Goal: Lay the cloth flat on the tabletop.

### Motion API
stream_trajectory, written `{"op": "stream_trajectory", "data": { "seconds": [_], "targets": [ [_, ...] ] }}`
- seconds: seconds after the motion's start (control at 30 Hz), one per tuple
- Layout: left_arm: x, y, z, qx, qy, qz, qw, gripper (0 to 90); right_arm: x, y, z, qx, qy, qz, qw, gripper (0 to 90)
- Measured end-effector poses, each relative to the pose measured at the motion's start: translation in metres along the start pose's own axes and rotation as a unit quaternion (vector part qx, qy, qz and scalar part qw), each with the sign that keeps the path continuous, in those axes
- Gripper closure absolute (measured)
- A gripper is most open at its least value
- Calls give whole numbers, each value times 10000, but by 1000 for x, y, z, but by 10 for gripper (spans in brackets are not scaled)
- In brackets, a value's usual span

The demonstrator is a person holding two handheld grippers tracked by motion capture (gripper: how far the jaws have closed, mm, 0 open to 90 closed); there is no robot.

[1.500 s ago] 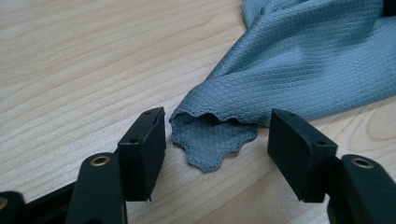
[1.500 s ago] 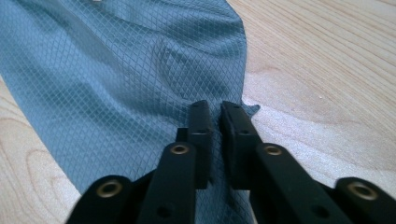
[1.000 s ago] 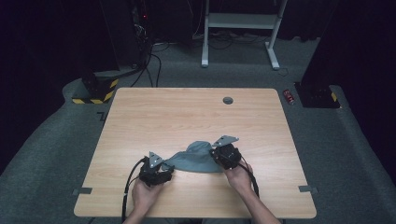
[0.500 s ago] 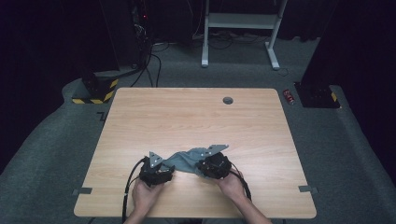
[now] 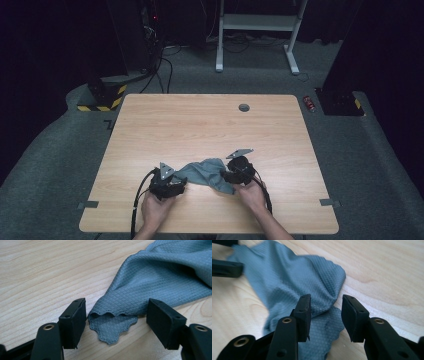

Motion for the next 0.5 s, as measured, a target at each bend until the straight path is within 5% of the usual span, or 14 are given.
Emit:
{"op": "stream_trajectory", "data": {
  "seconds": [0.23, 0.3, 0.5],
  "targets": [
    [0, 0, 0, -3, 7, -8, 10000, 325, 1, -15, 1, -245, -24, -20, 9997, 815],
    [0, 0, 0, -3, 6, -7, 10000, 325, 0, -13, -1, -158, 188, 108, 9996, 873],
    [0, 0, 0, -4, 7, -9, 10000, 325, -6, 5, -18, 337, 275, 128, 9990, 885]
  ]
}}
Point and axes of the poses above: each handheld gripper's, and its own axes: y roughly backward along the jaws, z roughly out of its underside, x roughly to its right, the point moved 8 cm from there along -y, roughly forward along the jaws, and after that the axes turned 5 degrees about -y, right-handed, at the moved point
